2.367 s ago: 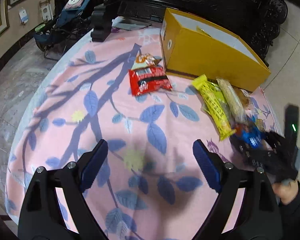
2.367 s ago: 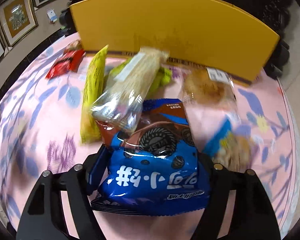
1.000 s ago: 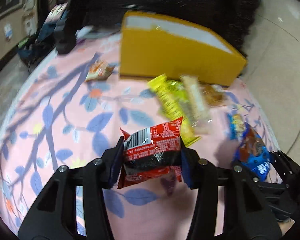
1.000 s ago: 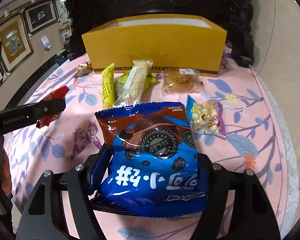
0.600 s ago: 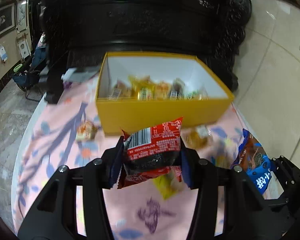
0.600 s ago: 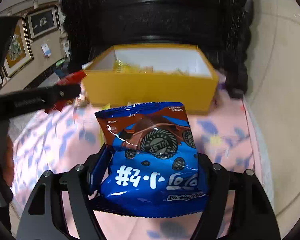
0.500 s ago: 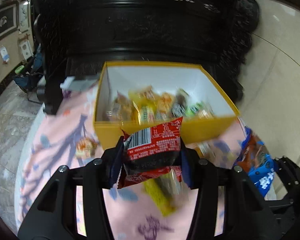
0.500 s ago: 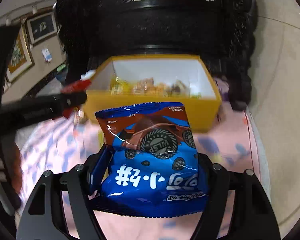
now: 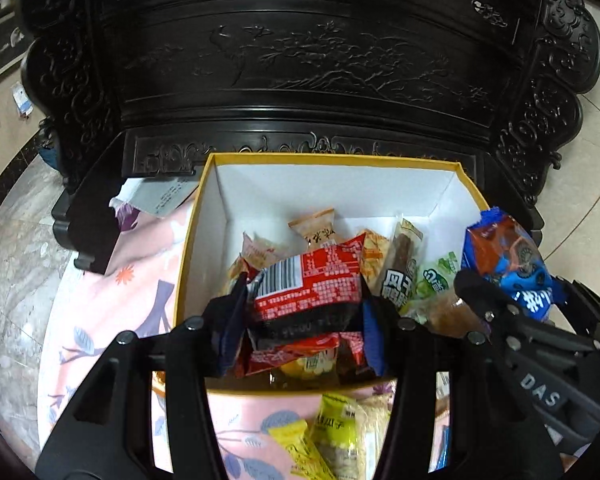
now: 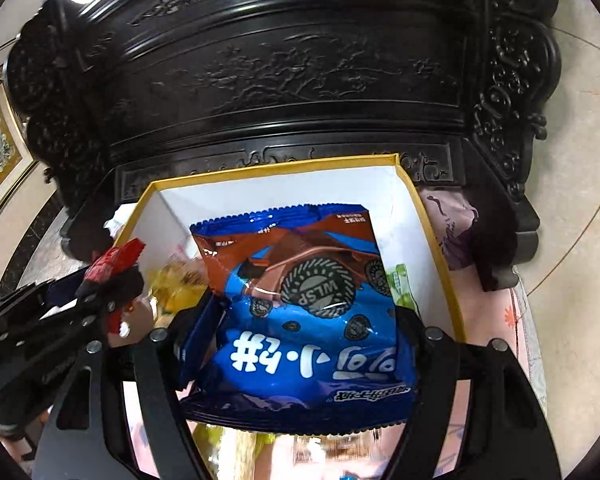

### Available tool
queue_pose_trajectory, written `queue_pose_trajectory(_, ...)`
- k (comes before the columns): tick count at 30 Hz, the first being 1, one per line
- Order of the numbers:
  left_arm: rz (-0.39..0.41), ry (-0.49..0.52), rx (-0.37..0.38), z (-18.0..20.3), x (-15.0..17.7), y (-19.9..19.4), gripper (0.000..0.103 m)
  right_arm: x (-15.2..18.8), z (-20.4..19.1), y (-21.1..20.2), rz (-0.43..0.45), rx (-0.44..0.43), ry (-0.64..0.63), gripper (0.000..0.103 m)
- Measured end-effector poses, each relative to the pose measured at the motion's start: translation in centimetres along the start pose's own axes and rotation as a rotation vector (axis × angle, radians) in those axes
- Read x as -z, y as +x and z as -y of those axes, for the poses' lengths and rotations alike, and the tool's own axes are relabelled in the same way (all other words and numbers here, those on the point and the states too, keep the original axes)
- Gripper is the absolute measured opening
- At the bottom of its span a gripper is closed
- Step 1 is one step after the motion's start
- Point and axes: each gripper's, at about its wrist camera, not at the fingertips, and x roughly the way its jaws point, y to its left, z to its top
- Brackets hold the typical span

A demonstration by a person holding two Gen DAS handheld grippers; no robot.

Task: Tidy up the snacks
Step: 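Carry the blue bag and red pack into the yellow box and release both, then grasp the orange cake pack with the left tool while the right tool grasps the bread pastry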

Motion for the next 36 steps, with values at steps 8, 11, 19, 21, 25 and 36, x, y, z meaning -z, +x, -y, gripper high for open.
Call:
queue_pose_trajectory(8,-0.003,-0.073,-0.016,-3.1,1.2,-0.6,0.098,1.3,3.0,-2.4,-0.005,0.012,0.014,0.09)
queue_pose_trajectory(11,0.009,-0.096,0.034,-4.8,4.3,-2.8,0.098,5.3,3.4,-4.9,-0.013,-0.03,-0.049,0.098)
queue_pose_trajectory(19,-0.021,-0.173,0.07,-9.2,15.5,-5.1,0.098,14.8,3.7,-0.1,-0.147,0.069,-0.055,0.101)
queue_pose_trajectory(21,-0.036,-0.18,0.036,-10.2,17.3,-5.1,0.098,15.0,3.2,1.2,-0.157,0.092,-0.069,0.101)
queue_pose_trajectory(25,-0.066,-0.201,-0.007,-12.5,20.7,-5.6,0.098,14.9,2.2,4.1,-0.192,0.117,-0.09,0.101)
queue_pose_trajectory(36,-0.081,-0.225,-0.033,-15.0,18.9,-4.5,0.098,17.5,-0.4,2.3,-0.186,0.052,-0.146,0.064)
